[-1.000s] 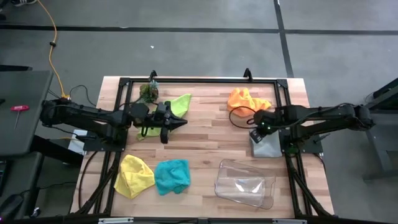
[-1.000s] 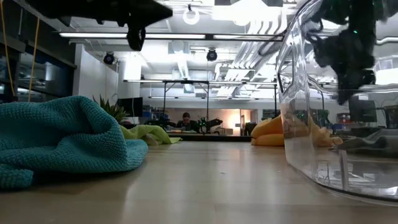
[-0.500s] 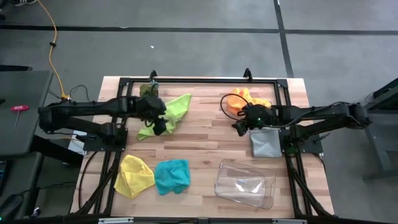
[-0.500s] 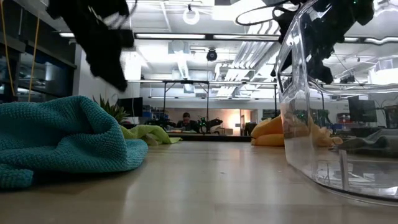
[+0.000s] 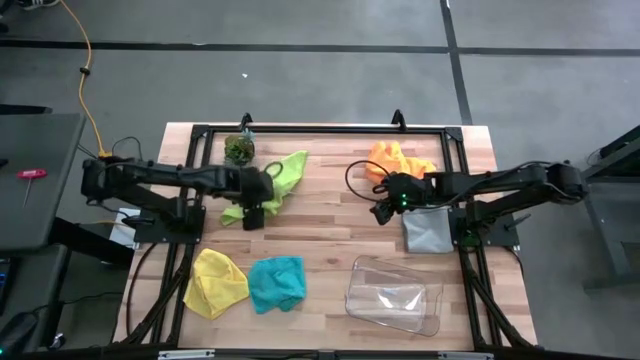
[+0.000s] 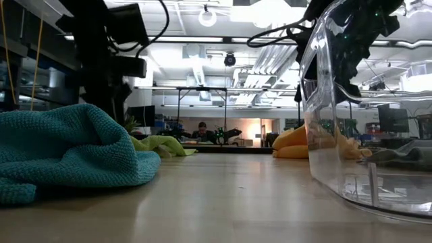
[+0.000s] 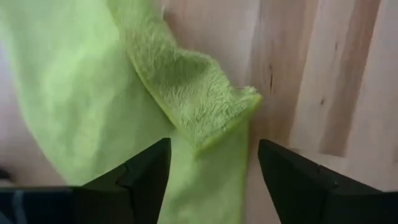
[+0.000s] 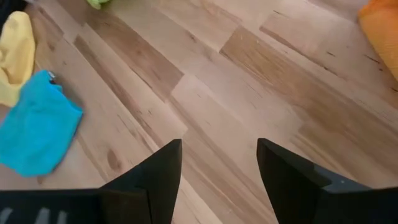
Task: Fold microfiber towels
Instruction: Fold the green cloth
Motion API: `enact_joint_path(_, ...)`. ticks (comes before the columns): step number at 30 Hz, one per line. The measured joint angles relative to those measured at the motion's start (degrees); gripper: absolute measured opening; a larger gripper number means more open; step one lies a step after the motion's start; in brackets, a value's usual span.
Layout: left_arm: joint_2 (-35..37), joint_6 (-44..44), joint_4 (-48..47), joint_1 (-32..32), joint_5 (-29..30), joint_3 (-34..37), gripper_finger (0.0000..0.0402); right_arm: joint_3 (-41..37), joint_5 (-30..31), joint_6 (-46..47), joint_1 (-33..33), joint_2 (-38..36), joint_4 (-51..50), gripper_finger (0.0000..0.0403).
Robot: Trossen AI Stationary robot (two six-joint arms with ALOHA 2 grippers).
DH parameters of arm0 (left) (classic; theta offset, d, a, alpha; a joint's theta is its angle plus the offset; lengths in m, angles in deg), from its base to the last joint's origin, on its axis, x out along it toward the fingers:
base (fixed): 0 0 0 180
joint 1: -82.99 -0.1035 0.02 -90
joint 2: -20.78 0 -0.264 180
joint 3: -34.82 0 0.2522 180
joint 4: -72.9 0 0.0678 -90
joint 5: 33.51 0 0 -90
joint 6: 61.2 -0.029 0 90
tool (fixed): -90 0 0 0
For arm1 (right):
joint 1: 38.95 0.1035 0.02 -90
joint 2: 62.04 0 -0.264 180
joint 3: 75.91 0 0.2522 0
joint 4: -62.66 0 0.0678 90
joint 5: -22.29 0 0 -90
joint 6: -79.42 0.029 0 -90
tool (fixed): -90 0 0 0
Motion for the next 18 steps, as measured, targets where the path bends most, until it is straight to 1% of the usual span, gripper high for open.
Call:
enact_joint_path(3, 0.0, -3.6, 3.9, 2.5, 4.8, 2.3, 0.0214, 0.0, 0.2, -0.4, 0.0, 0.0, 0.2, 0.0200)
enact_joint_path(6, 0.0, -6.7, 7.7, 3.4, 5.5, 5.1, 0.0206, 0.0, 0.2, -1.2, 0.0, 0.0, 0.2, 0.0200)
enact_joint_path(11, 0.0, -7.5, 9.9, 3.1, 10.9, 6.8, 0.0205, 0.0, 1.1, -1.4, 0.0, 0.0, 0.2, 0.0199)
enact_joint_path(13, 0.0, -9.0, 11.4, 2.4, 10.9, 7.3, 0.0204, 0.0, 1.3, -1.4, 0.0, 0.0, 0.2, 0.0199)
enact_joint_path(18, 0.0, -13.2, 15.2, 0.4, 8.6, 8.9, 0.0204, 0.0, 1.3, -1.4, 0.0, 0.0, 0.2, 0.0199)
